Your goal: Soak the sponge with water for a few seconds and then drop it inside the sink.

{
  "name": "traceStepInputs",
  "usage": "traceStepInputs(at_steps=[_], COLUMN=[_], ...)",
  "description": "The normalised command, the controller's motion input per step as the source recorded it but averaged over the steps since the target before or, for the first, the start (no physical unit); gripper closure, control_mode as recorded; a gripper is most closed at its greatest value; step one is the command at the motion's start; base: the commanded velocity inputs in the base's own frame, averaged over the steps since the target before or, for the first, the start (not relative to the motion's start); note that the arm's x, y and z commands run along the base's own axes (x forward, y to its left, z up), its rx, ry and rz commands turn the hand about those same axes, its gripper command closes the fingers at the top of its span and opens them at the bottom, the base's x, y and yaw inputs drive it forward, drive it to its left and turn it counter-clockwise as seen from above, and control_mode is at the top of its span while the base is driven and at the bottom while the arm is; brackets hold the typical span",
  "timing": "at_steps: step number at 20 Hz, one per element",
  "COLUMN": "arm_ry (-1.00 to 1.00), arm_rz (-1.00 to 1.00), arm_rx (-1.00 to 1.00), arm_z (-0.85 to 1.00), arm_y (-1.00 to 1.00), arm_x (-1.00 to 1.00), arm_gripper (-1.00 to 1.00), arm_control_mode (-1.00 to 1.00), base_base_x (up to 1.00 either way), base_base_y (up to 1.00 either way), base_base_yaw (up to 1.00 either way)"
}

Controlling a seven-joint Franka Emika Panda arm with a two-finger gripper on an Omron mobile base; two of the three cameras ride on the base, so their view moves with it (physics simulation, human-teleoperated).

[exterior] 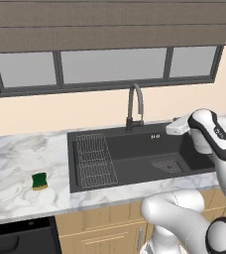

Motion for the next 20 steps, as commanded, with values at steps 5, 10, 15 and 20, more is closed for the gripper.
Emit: traceStepInputs(at_steps=[5,10,15,20], arm_ry=[0.00,-0.01,-0.02,0.00], arm_rz=[0.04,0.02,0.00,0.00], arm_rx=[0.01,0.03,0.04,0.03], arm_z=[-0.03,-0.21,-0.11,0.00], arm_y=[0.00,0.00,0.00,0.00], arm_x=[0.09,0.15,0.19,0.15], arm_gripper=[-1.00,-1.00,-1.00,-1.00], arm_control_mode=[-1.00,-1.00,-1.00,-1.00], base_base_x=[0.00,0.00,0.00,0.00], base_base_y=[0.00,0.00,0.00,0.00], base_base_yaw=[0.00,0.00,0.00,0.00])
